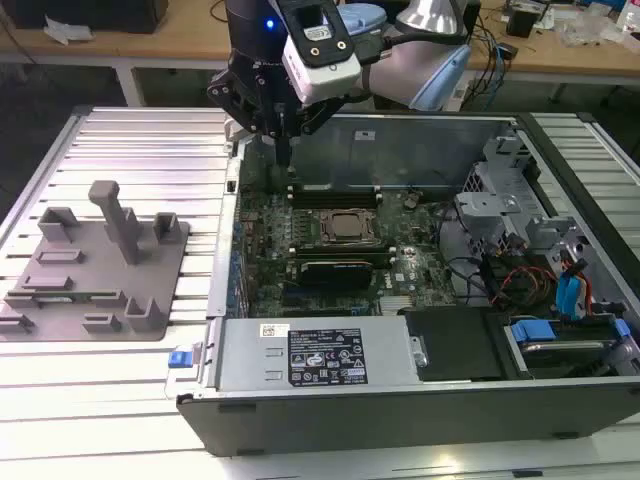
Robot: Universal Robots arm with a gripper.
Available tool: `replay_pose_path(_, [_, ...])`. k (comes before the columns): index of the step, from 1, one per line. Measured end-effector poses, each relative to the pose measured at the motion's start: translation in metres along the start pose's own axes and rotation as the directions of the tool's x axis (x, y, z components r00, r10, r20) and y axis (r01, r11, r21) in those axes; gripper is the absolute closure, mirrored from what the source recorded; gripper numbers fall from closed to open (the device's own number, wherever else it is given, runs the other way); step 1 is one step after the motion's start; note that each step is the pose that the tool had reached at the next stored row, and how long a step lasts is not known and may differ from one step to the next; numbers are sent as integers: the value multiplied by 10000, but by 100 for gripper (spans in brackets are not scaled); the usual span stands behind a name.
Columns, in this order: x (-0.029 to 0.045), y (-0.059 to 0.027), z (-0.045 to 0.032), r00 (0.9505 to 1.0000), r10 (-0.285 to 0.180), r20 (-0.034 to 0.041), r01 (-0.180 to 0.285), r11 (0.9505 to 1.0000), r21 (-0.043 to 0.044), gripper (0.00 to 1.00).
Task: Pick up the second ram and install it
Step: 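Reach for the second ram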
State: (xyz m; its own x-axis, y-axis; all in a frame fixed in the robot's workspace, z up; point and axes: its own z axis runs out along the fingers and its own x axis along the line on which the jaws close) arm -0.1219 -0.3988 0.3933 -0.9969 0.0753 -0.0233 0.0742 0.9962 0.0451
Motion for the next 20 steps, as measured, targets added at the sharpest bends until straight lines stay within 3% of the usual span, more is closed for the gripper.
replay_pose_path(6, [1, 0, 0, 10000, -1, -1, 1, 10000, 0, 92])
replay_pose_path(11, [51, -4, -1, 10000, 0, 0, 0, 10000, 0, 92])
replay_pose_path(15, [144, -11, -4, 10000, -1, 0, 1, 10000, 1, 92])
replay_pose_path(16, [227, -17, -6, 10000, 1, 0, -1, 10000, 0, 92])
replay_pose_path(18, [291, -22, -8, 10000, 0, 0, 0, 10000, 0, 92])
replay_pose_path(20, [313, -23, -8, 10000, 0, 0, 0, 10000, 1, 92])
